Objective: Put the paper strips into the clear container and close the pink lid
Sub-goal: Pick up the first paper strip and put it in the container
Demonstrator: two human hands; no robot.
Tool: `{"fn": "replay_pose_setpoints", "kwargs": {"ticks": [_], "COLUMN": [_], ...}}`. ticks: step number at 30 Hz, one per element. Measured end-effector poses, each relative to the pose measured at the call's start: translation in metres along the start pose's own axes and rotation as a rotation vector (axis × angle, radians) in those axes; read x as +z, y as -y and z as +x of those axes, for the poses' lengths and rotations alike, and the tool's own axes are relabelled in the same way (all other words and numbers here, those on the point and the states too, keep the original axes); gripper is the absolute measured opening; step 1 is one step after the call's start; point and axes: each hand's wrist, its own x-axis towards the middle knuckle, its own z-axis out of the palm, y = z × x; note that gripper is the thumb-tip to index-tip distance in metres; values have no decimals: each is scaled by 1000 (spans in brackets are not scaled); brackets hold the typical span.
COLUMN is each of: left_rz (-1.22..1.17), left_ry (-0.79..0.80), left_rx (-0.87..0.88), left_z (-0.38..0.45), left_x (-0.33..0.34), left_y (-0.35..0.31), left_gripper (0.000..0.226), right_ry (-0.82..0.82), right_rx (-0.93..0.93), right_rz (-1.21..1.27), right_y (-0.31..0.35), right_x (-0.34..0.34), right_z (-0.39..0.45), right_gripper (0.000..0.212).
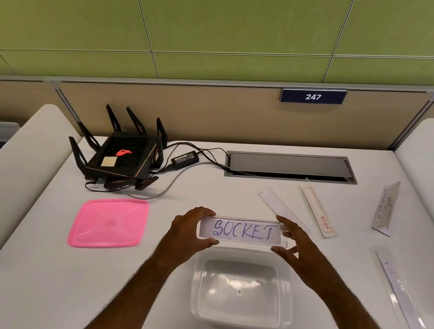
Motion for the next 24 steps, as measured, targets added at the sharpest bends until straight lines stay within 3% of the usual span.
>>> {"fn": "replay_pose_setpoints", "kwargs": {"ticks": [17,24], "left_rz": [16,0], "left_ry": [9,-12], "left_rx": [-38,47], "left_z": [1,-7], "left_x": [-1,5], "left_y": [-7,-7], "left_gripper": [65,62], "right_ry": [-11,-15], "right_rx": [50,29], "right_rz": [15,-33], "right_y": [-2,-3], "right_x": [1,0], "right_z": [-3,-9], "right_gripper": [69,64]}}
